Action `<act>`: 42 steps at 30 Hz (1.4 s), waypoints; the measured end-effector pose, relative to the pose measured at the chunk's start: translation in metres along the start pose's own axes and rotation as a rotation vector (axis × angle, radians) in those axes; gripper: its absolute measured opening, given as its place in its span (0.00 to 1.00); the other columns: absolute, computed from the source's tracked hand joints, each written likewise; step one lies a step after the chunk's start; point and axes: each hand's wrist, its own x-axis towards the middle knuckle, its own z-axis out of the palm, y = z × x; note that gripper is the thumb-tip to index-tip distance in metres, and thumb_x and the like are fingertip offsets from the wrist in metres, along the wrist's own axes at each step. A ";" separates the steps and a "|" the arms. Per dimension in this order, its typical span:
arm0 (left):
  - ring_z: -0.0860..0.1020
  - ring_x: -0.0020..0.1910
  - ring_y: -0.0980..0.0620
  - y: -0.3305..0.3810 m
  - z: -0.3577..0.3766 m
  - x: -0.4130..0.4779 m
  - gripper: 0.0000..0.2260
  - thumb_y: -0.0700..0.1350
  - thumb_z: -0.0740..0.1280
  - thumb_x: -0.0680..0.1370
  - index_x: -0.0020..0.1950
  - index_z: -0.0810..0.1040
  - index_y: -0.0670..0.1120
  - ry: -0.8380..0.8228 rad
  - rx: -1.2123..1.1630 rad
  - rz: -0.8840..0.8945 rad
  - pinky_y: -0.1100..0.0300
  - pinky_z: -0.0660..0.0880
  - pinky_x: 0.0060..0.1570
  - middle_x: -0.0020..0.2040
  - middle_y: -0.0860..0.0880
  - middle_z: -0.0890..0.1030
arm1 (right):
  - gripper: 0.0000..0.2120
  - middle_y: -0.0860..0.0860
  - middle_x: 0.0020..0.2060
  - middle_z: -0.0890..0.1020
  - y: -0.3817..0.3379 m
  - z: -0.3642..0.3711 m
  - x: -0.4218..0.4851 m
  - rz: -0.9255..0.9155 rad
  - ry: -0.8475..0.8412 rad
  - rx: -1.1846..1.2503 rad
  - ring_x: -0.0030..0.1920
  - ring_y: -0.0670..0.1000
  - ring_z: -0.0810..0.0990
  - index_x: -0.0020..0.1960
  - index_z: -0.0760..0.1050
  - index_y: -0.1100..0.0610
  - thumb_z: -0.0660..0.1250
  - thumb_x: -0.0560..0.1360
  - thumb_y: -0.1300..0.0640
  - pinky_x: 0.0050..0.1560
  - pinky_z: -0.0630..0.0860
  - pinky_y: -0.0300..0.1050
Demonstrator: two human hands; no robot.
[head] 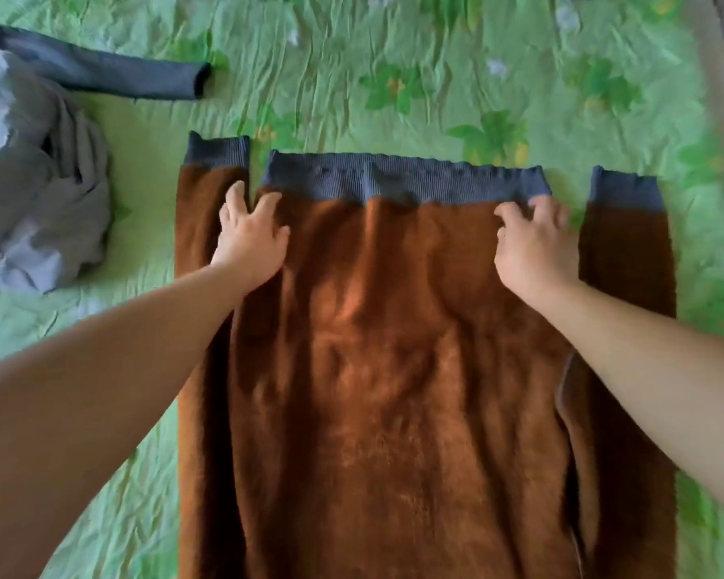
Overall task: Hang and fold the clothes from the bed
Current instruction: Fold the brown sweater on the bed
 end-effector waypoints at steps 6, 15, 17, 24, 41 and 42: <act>0.76 0.57 0.40 0.002 -0.011 0.058 0.24 0.49 0.68 0.79 0.75 0.69 0.52 0.074 -0.239 -0.095 0.52 0.72 0.62 0.60 0.41 0.76 | 0.20 0.67 0.64 0.70 0.026 0.011 0.072 0.221 -0.104 0.131 0.61 0.70 0.73 0.74 0.65 0.49 0.61 0.83 0.53 0.63 0.71 0.60; 0.76 0.45 0.43 0.007 -0.033 0.097 0.14 0.45 0.70 0.76 0.61 0.79 0.48 -0.204 -0.029 0.001 0.57 0.70 0.46 0.50 0.42 0.80 | 0.05 0.63 0.53 0.79 0.057 -0.001 0.101 0.151 -0.242 0.146 0.55 0.66 0.78 0.57 0.69 0.54 0.59 0.83 0.54 0.48 0.70 0.54; 0.77 0.51 0.39 0.007 -0.040 0.106 0.11 0.44 0.70 0.76 0.57 0.80 0.44 -0.146 0.051 0.016 0.54 0.72 0.49 0.52 0.40 0.80 | 0.06 0.65 0.54 0.79 0.061 -0.002 0.102 0.181 -0.207 0.158 0.56 0.67 0.77 0.58 0.69 0.56 0.60 0.83 0.56 0.50 0.70 0.54; 0.73 0.61 0.35 0.003 -0.030 0.098 0.13 0.42 0.66 0.79 0.63 0.73 0.45 0.101 0.033 -0.077 0.45 0.72 0.57 0.63 0.37 0.73 | 0.14 0.65 0.62 0.73 0.058 0.004 0.100 0.352 -0.107 0.184 0.62 0.68 0.73 0.63 0.67 0.57 0.64 0.78 0.60 0.58 0.74 0.61; 0.42 0.81 0.44 0.013 0.035 -0.026 0.28 0.60 0.55 0.83 0.82 0.53 0.54 -0.018 0.163 0.174 0.43 0.40 0.78 0.83 0.45 0.49 | 0.35 0.53 0.80 0.34 -0.041 0.031 0.004 -0.155 -0.494 -0.162 0.80 0.60 0.33 0.80 0.34 0.42 0.40 0.79 0.29 0.75 0.38 0.72; 0.46 0.81 0.45 0.005 0.024 -0.041 0.27 0.57 0.58 0.83 0.80 0.58 0.53 0.082 0.071 0.132 0.43 0.42 0.79 0.82 0.45 0.53 | 0.34 0.55 0.81 0.38 -0.048 0.025 -0.001 -0.148 -0.460 -0.162 0.80 0.61 0.36 0.82 0.38 0.44 0.44 0.81 0.33 0.76 0.40 0.72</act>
